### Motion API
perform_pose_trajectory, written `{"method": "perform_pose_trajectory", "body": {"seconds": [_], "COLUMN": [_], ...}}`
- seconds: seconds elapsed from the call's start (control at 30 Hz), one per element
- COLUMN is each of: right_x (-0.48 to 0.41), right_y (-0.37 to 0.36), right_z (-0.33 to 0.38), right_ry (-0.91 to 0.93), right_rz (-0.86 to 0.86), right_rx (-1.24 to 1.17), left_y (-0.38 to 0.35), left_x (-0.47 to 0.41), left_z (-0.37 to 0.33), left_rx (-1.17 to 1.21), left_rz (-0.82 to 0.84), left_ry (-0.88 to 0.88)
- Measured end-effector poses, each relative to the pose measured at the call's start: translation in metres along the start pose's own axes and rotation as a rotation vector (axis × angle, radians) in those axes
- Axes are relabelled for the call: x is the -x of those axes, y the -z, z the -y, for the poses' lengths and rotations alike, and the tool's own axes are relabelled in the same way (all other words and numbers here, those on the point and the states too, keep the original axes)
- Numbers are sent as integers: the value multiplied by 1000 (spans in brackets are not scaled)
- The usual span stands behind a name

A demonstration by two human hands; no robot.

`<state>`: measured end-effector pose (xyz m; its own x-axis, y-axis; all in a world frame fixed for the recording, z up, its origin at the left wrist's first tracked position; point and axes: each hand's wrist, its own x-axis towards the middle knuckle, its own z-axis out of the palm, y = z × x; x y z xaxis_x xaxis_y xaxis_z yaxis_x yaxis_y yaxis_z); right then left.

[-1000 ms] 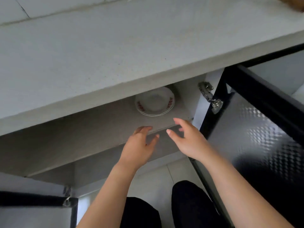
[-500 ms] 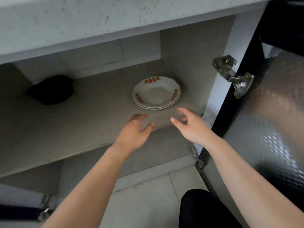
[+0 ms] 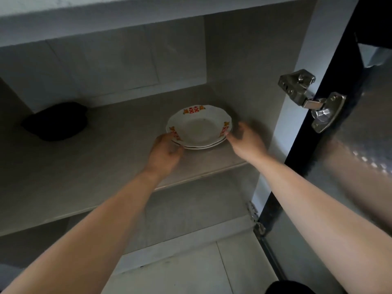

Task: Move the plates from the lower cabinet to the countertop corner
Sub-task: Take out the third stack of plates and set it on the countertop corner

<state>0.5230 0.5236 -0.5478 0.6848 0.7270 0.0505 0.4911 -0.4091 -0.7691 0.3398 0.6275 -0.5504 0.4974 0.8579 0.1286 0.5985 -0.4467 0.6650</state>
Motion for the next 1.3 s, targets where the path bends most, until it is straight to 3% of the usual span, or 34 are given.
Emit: {"method": "perform_pose_trajectory", "body": {"seconds": [0.13,0.27,0.47,0.77,1.3], "right_x": [-17,-27,-39,-43,21], "right_y": [-2,-6,-23,-29,-35], "right_z": [-4,0,2,-1,-1], "right_ry": [-3,4,56,42,-12], "right_rz": [21,-6,-5,-28,37], "right_rx": [30,-2,-90,-186,-361], "left_y": [-7,-14,-18,-24,0], "left_x": [-16,-32,-46,-54,31], "left_z": [5,6,13,9,2], "left_rx": [-28,36,-1,343,384], "left_rz": [21,-61,-86,-111,-163], "left_ry": [22,97,66,107,163]}}
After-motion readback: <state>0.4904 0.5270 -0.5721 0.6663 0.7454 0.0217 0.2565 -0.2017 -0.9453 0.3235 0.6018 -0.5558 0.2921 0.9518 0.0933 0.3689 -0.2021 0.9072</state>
